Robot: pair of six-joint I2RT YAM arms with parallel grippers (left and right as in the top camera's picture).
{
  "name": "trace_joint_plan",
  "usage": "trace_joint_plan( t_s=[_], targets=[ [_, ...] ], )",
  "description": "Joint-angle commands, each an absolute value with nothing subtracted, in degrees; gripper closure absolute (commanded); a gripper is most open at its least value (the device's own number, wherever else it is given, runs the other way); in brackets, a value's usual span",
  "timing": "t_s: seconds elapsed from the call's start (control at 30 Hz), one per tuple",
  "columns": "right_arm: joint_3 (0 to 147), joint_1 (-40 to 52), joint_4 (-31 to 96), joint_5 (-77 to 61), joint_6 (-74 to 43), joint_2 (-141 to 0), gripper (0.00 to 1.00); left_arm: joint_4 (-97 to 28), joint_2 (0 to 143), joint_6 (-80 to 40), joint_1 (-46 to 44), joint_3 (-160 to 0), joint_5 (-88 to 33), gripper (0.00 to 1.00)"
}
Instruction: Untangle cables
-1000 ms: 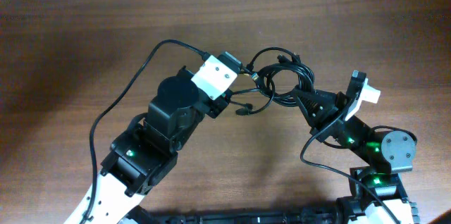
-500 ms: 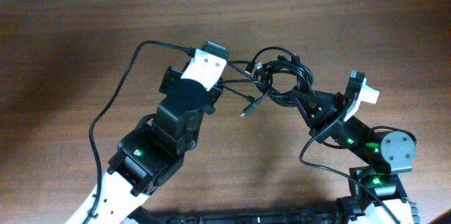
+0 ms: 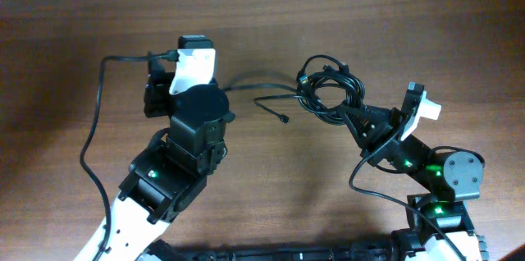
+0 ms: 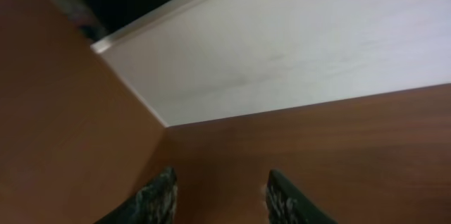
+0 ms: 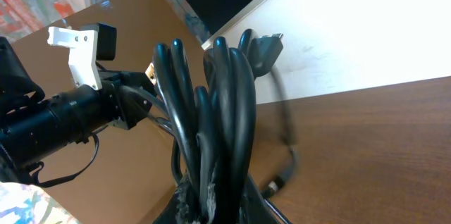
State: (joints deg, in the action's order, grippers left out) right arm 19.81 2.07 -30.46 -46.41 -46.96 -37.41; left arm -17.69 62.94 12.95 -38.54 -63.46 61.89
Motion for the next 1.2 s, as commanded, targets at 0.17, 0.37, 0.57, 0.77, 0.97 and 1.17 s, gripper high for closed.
trace_joint_plan(
  t_s=[0.17,0.37,0.57,0.77,0.97,1.17],
  targets=[
    [20.45,1.74,-31.11,-45.69,-47.03,-36.75,0.96,-18.17,62.02,13.78,-38.48,-64.12,64.86,0.34],
    [20.45,1.74,-30.79,-46.7,-42.54,-36.75,0.96,-25.61,62.02,13.76,-38.48,-64.12,39.75,0.2],
    [20.45,1.74,-30.68,-58.39,-25.96,-36.75,0.96,-27.44,61.93,13.76,-38.48,-64.14,19.11,0.13],
    [20.45,1.74,-29.78,-64.95,-18.13,-36.82,0.96,-27.27,58.43,13.78,-38.48,-64.14,18.39,0.1],
    [20.45,1.74,-28.99,-64.95,-16.84,-38.89,0.96,-27.35,53.49,13.8,-38.48,-64.14,5.43,0.02],
    [20.45,1.74,-29.5,-65.8,-16.69,-39.92,0.96,-27.94,54.35,13.82,-38.48,-64.12,-4.47,0.01]
  ],
)
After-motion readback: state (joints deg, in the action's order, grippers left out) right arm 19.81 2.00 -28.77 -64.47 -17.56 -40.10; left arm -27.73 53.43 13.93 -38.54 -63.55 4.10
